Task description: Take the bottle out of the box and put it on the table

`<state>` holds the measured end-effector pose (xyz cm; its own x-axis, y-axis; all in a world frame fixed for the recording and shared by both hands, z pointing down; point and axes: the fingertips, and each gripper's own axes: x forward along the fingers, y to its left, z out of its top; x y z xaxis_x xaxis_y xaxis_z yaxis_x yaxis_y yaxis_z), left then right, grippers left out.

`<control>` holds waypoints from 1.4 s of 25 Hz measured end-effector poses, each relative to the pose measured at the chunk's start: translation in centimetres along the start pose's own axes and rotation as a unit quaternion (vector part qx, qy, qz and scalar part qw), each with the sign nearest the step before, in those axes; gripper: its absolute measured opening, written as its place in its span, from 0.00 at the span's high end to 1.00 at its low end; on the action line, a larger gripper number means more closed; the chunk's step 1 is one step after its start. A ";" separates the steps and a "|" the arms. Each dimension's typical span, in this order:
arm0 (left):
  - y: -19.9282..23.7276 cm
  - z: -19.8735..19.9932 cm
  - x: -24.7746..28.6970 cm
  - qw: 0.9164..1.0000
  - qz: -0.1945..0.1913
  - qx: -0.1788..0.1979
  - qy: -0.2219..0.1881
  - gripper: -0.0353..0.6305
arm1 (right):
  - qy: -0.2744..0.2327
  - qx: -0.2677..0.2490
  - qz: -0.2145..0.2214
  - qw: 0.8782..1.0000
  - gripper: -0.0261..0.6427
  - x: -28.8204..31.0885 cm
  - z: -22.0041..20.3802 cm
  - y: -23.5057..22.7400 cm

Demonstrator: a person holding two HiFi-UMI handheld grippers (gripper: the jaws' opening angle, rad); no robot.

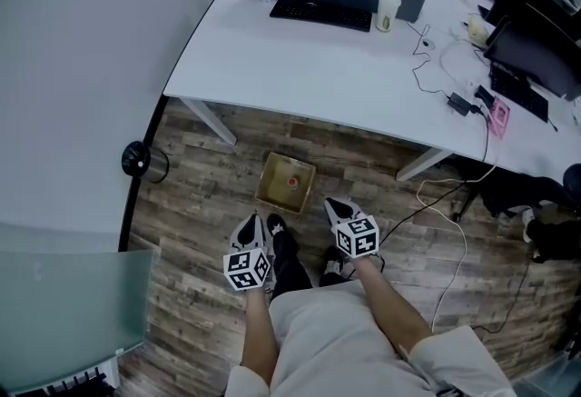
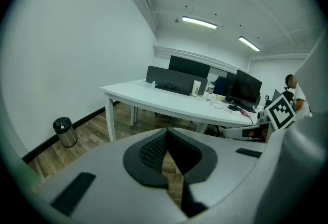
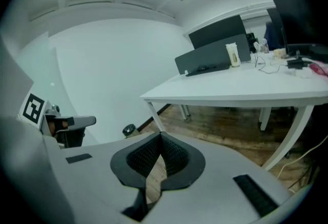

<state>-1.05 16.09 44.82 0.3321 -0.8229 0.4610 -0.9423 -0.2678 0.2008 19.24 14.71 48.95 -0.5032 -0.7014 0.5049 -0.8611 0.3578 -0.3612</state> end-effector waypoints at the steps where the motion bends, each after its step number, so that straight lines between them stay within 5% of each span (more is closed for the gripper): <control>1: 0.3 0.3 0.6 1.000 -0.005 0.003 0.002 0.92 | 0.001 0.009 -0.001 1.000 0.90 0.5 0.2 -0.1; 9: 4.9 3.9 6.9 0.999 -0.036 0.017 0.016 0.92 | 0.010 0.048 0.034 0.998 0.90 7.3 3.7 1.6; 17: 11.3 5.2 12.4 0.997 -0.068 -0.006 0.031 0.92 | 0.066 0.004 0.031 0.997 0.90 14.9 5.2 3.7; 24: 16.3 2.3 16.2 0.994 -0.084 -0.041 0.052 0.92 | 0.123 -0.050 0.000 0.991 0.90 20.3 4.4 3.7; 35: 20.5 -6.0 18.8 0.989 -0.068 -0.097 0.082 0.92 | 0.200 -0.069 0.044 0.976 0.90 25.6 -4.7 4.5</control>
<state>-13.89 -1.89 62.77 0.4731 -0.6885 0.5497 -0.8677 -0.2562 0.4259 2.14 1.21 63.93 -0.5399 -0.3763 0.7529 -0.8009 0.5048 -0.3220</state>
